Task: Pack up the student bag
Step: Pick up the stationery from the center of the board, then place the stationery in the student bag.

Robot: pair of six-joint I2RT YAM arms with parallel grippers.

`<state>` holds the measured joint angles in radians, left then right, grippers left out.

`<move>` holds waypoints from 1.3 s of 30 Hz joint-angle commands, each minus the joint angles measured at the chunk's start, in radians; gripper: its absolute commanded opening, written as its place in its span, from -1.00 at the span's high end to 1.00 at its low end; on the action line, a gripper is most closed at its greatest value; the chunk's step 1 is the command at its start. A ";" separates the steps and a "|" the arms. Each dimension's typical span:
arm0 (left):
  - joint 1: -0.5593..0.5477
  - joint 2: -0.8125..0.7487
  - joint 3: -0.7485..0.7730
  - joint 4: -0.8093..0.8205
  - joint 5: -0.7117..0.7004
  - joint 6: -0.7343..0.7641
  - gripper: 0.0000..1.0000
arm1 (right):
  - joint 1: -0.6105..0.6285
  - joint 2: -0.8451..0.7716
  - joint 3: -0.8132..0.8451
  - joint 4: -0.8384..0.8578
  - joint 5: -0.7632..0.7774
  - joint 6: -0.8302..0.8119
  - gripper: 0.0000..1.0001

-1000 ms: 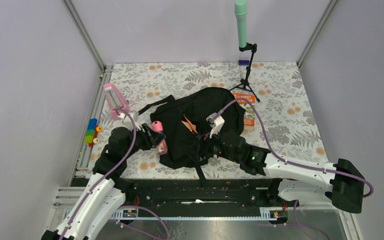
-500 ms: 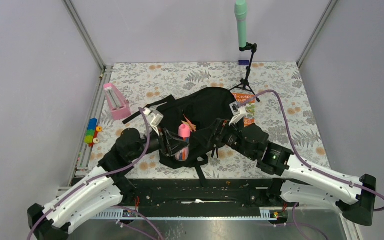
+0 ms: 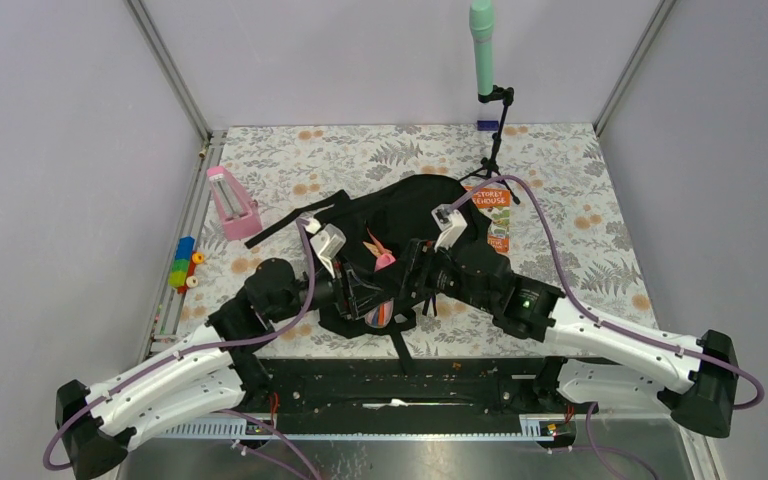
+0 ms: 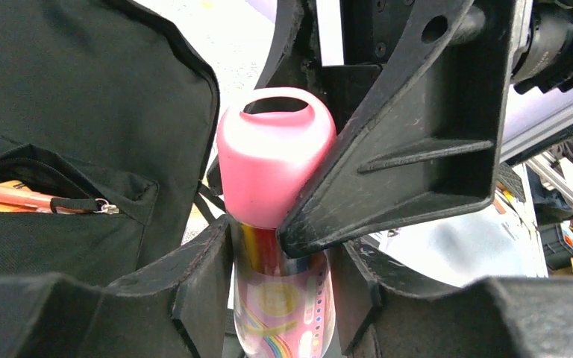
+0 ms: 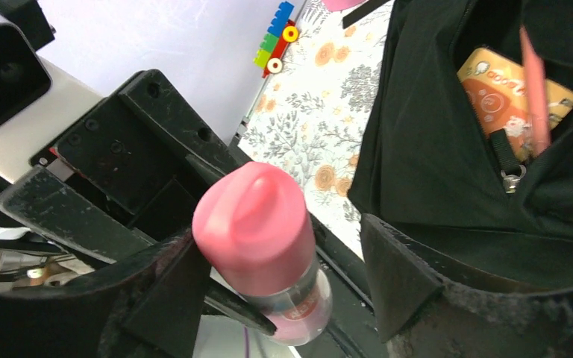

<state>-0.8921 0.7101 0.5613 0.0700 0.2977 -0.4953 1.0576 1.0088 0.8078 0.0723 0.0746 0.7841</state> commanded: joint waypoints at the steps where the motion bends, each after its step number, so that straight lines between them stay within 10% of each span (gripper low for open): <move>1: -0.003 -0.004 0.028 0.141 -0.037 -0.004 0.73 | 0.003 0.045 0.049 0.046 -0.054 0.017 -0.45; 10: -0.003 0.009 0.035 0.129 -0.036 -0.006 0.69 | 0.005 0.041 0.034 0.032 0.035 -0.004 0.48; 15: -0.003 0.033 0.087 0.042 -0.085 0.001 -0.19 | 0.003 -0.006 0.020 0.008 0.122 -0.065 0.98; 22: -0.002 0.108 0.270 -0.226 -0.231 0.119 -0.94 | -0.094 -0.098 0.052 -0.175 0.241 -0.179 1.00; 28: 0.181 0.320 0.515 -0.592 -0.379 0.117 -0.97 | -0.253 -0.100 0.013 -0.109 0.181 -0.231 1.00; 39: 0.397 0.625 0.615 -0.555 -0.231 0.030 -0.96 | -0.327 0.208 0.105 0.164 0.081 -0.340 1.00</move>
<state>-0.4984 1.2984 1.1191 -0.5091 0.0326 -0.4274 0.7406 1.1309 0.8291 0.0669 0.2028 0.5030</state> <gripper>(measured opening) 0.985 0.540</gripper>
